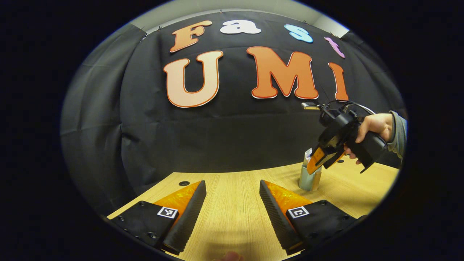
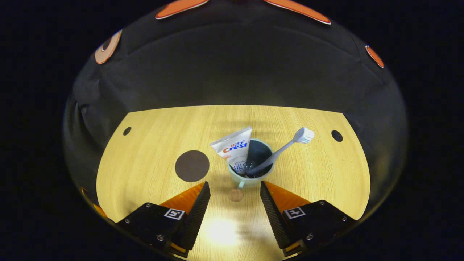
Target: Put the toothbrush and toothpaste on the desktop into the cup, then pick up the cup and place it on the coaster on the desktop.
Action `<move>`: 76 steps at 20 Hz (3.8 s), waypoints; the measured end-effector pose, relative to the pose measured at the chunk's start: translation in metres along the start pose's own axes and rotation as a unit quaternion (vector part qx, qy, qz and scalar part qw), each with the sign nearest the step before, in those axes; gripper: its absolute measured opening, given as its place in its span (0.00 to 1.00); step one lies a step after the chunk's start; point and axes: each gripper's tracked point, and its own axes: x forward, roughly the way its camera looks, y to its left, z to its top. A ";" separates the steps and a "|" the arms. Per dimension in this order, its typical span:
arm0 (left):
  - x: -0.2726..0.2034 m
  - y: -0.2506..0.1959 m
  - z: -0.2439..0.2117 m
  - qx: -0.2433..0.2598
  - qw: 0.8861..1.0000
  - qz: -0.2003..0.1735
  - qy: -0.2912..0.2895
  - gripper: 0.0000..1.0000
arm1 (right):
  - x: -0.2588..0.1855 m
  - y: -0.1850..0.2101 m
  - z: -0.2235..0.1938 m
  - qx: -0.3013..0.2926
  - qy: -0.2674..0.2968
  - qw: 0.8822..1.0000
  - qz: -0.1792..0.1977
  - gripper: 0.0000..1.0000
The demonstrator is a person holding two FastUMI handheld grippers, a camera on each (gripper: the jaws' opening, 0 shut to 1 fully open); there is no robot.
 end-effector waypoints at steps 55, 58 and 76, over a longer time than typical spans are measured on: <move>0.003 -0.002 -0.053 -0.051 0.996 -0.015 0.068 0.96 | 0.028 0.040 -0.008 -0.105 0.066 0.991 0.055 0.26; 0.003 -0.003 -0.059 -0.055 0.996 -0.013 0.075 0.95 | 0.014 0.042 -0.004 -0.103 0.057 0.990 0.078 0.37; 0.010 -0.059 0.005 -0.031 0.999 -0.033 0.000 0.94 | -0.096 -0.022 0.004 -0.052 -0.129 0.977 0.164 0.75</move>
